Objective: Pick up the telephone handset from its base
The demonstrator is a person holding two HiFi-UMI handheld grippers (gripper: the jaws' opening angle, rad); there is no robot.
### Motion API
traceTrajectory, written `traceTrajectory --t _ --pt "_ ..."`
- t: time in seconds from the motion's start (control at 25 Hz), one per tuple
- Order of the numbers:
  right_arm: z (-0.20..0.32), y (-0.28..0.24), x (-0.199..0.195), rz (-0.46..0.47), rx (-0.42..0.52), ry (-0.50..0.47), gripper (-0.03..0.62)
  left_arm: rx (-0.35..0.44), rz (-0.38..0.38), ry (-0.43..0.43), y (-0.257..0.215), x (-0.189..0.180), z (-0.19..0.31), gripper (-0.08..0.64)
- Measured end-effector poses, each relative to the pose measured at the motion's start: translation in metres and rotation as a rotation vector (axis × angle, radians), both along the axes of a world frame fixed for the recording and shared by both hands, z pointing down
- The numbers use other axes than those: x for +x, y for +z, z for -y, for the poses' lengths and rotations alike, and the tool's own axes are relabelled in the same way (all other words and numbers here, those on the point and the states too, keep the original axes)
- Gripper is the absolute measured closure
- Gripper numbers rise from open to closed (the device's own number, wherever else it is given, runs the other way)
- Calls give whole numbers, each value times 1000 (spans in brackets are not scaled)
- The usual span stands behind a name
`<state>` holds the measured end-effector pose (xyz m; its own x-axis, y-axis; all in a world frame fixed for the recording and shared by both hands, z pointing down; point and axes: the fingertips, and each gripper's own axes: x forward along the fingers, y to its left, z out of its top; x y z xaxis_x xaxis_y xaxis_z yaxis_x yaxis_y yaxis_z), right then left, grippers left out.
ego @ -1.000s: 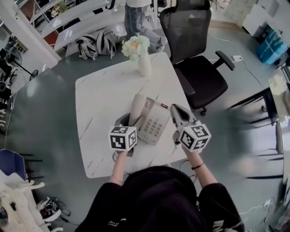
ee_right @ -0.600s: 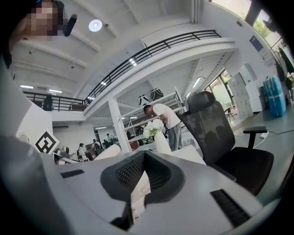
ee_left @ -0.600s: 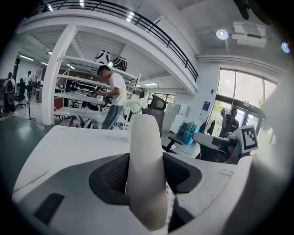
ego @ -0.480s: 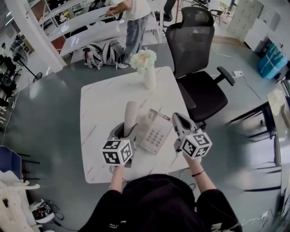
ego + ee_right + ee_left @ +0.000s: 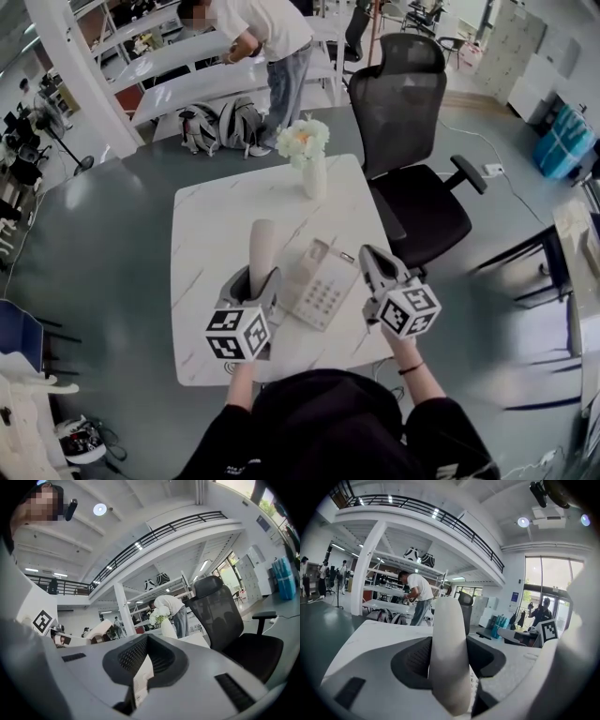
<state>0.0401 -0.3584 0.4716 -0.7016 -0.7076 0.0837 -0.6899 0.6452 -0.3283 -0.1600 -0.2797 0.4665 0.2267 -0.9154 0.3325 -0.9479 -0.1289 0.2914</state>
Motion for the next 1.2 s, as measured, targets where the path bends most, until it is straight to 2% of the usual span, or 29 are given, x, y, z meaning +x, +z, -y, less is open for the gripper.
traceTrajectory --t 0.36,0.84,1.2 --pt "-1 -11 -4 26 28 -19 601 95 -14 -30 -31 -11 -7 351" --pt "-4 -35 -4 63 112 -38 601 196 -24 -72 -54 -23 -20 351" --pt "-7 -47 -9 94 138 -53 601 232 -27 -98 -62 -31 -28 351"
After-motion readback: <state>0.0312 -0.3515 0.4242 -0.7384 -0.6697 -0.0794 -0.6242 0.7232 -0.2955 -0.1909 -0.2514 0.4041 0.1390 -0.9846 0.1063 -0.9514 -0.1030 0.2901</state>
